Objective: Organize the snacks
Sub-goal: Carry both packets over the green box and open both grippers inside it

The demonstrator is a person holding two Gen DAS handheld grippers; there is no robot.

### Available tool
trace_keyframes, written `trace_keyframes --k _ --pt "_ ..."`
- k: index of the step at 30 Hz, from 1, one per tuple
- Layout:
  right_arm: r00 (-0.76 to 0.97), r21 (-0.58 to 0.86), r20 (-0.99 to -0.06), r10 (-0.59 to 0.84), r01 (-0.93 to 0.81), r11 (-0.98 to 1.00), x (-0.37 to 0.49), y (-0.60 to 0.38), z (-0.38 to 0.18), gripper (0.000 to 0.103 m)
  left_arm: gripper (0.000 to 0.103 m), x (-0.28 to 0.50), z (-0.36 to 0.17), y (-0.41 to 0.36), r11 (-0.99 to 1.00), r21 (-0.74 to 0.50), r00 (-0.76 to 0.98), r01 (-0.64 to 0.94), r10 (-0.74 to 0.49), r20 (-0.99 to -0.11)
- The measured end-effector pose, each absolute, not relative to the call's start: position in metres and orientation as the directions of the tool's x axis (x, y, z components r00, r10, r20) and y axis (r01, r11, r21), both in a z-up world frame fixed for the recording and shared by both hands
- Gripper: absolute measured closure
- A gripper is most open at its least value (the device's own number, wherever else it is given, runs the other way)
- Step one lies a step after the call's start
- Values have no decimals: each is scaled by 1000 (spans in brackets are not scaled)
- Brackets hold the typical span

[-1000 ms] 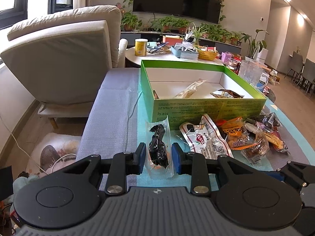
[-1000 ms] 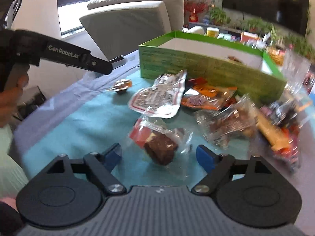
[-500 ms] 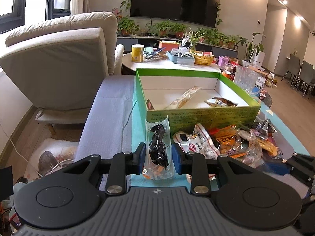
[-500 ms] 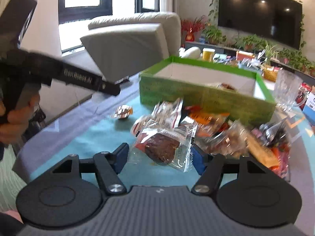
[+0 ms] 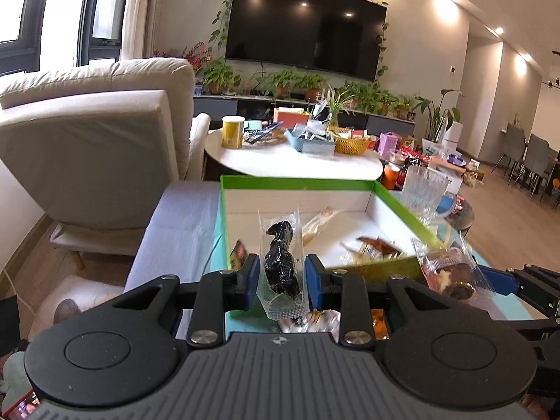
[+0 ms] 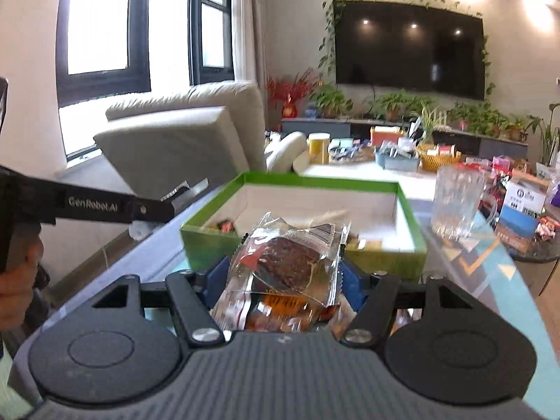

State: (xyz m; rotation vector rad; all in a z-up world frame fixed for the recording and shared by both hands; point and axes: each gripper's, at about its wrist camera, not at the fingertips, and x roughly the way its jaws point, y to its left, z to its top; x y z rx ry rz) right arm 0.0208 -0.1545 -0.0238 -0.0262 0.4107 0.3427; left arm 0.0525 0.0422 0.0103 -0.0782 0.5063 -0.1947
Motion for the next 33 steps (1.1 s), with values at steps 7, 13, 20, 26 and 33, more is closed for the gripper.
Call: trace_keyframes --k 7,13,20,26,33 --pt "873 63 -374 313 -312 948 44 -164 -20 60 76 77 10 28 977 -129 855 171 -213 -473" --pt "885 77 -361 295 -287 955 64 -168 -18 60 76 100 11 24 980 -118 862 163 -199 -466" --pt "896 96 -342 282 -265 960 89 -170 -16 60 76 130 8 23 984 -106 860 143 -176 -479" --pt "891 115 -363 273 -248 962 114 -171 -22 60 76 151 -5 18 985 -106 848 133 -168 -502" --pt "878 118 -404 255 -226 967 135 -172 -35 60 76 167 -20 18 986 -112 829 123 -164 -535"
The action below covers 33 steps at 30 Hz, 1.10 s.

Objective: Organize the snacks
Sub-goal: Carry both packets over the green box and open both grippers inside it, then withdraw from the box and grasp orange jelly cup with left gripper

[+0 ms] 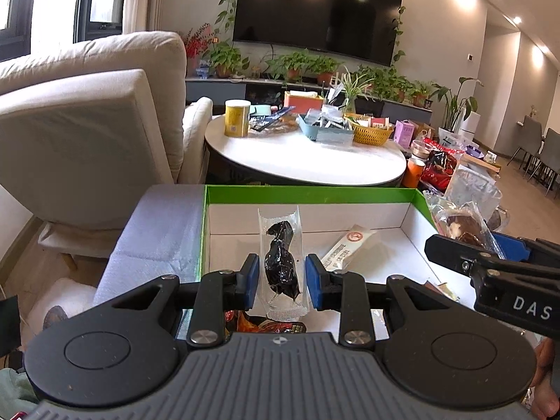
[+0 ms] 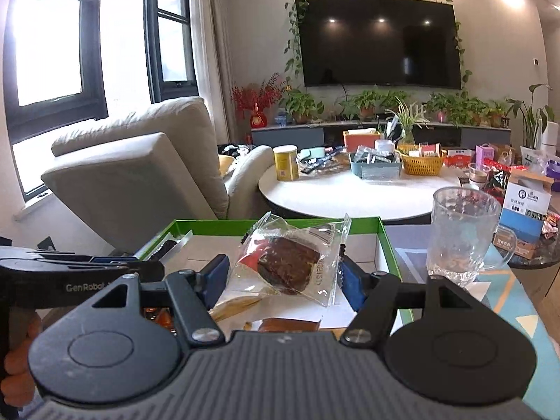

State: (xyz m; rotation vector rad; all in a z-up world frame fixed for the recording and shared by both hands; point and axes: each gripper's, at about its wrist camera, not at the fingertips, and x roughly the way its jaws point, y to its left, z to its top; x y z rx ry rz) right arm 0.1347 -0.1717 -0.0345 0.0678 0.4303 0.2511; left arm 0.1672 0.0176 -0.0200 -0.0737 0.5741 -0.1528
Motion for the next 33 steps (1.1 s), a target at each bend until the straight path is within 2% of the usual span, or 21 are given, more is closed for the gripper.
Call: trace_keyframes --k 10,13,18,27,33 --pt "872 124 -440 214 -177 976 147 -174 -47 60 74 180 -31 14 986 -109 807 130 -169 -567" --pt "860 124 -464 212 -175 977 148 -173 -50 60 71 180 -35 12 985 -97 792 142 -172 -585" --pt "834 133 -508 215 -170 976 147 -172 -57 60 72 175 -42 8 984 -94 774 151 -177 -608" --pt "831 141 -516 208 -157 977 137 -174 -59 60 64 156 -46 8 990 -44 784 133 -132 -607" --pt "842 87 -503 194 -174 981 122 -170 -56 60 64 141 -37 21 991 -59 795 116 -128 -593"
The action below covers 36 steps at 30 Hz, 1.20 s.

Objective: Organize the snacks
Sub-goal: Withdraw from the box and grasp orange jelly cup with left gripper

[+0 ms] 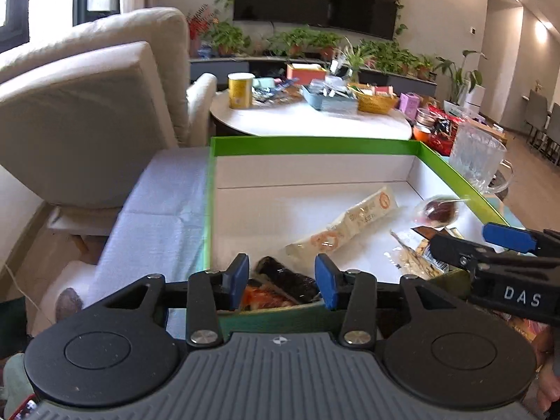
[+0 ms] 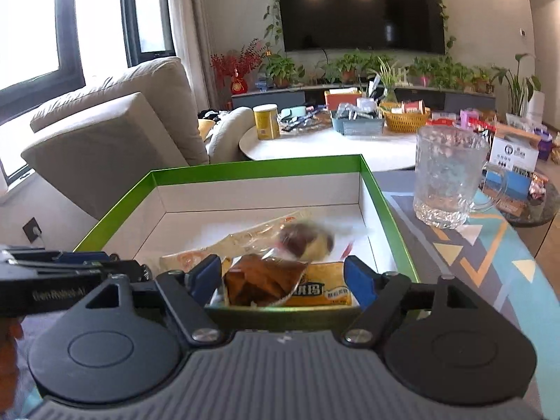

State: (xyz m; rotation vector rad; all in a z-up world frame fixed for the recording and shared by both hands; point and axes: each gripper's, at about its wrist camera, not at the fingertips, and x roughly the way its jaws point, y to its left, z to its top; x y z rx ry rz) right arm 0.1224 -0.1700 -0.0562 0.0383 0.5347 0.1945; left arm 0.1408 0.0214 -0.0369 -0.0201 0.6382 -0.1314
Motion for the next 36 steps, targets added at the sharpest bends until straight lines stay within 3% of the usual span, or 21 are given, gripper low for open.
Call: trace_keyframes --k 6,7,10,17,26,29,31,36 --pt "859 86 -470 201 -183 979 99 -173 -50 60 63 104 -23 52 976 -160 815 151 -214 -538" --pt "860 96 -468 206 -182 979 96 -174 -48 60 56 100 -22 55 978 -154 819 138 -200 -537" --pt "854 133 -470 225 -184 974 89 -177 -45 60 50 83 -24 62 993 -74 838 90 -116 -533" --pt "848 143 -477 233 -186 972 74 -176 -44 60 50 73 -59 75 991 -80 736 103 -130 -665" --pt "821 120 -512 252 -222 968 45 -173 -51 60 50 70 -77 65 993 -38 723 115 -110 -682" --pt "813 107 -525 251 -229 967 38 -171 -56 60 53 68 -78 64 992 -37 730 117 -112 -674" --pt "805 108 -538 249 -227 968 35 -171 -60 60 69 66 -77 64 992 -40 737 116 -113 -667" --pt "793 118 -556 249 -221 968 30 -173 -66 60 69 60 -73 68 991 -73 742 117 -136 -657"
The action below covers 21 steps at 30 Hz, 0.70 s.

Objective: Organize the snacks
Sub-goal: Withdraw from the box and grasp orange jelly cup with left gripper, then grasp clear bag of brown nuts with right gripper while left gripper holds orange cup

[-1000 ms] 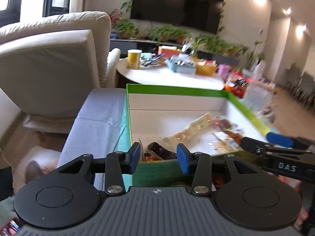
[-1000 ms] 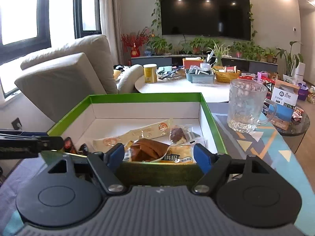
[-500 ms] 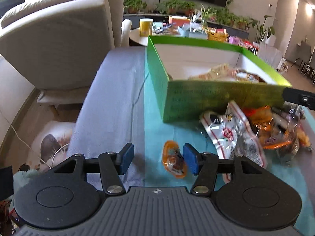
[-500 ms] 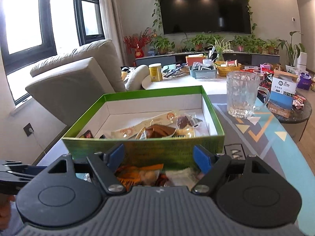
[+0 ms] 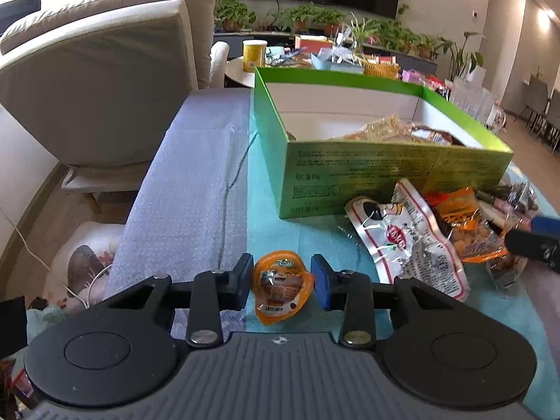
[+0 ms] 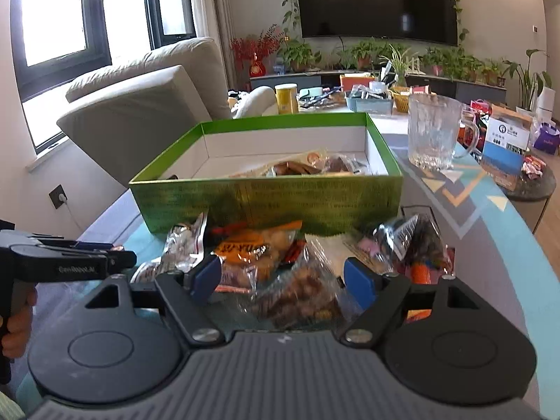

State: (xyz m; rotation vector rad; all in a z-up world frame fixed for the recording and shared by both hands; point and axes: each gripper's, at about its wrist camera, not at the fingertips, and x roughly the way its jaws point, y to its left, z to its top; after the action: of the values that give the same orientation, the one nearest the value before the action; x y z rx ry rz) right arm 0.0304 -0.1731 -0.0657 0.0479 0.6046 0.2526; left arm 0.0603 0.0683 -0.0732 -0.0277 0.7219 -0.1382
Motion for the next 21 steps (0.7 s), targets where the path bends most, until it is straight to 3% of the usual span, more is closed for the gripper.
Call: trace_keyframes --k 21 --pt "740 43 -627 244 -280 959 38 -160 -99 60 69 42 -53 56 992 -33 767 124 -117 -630"
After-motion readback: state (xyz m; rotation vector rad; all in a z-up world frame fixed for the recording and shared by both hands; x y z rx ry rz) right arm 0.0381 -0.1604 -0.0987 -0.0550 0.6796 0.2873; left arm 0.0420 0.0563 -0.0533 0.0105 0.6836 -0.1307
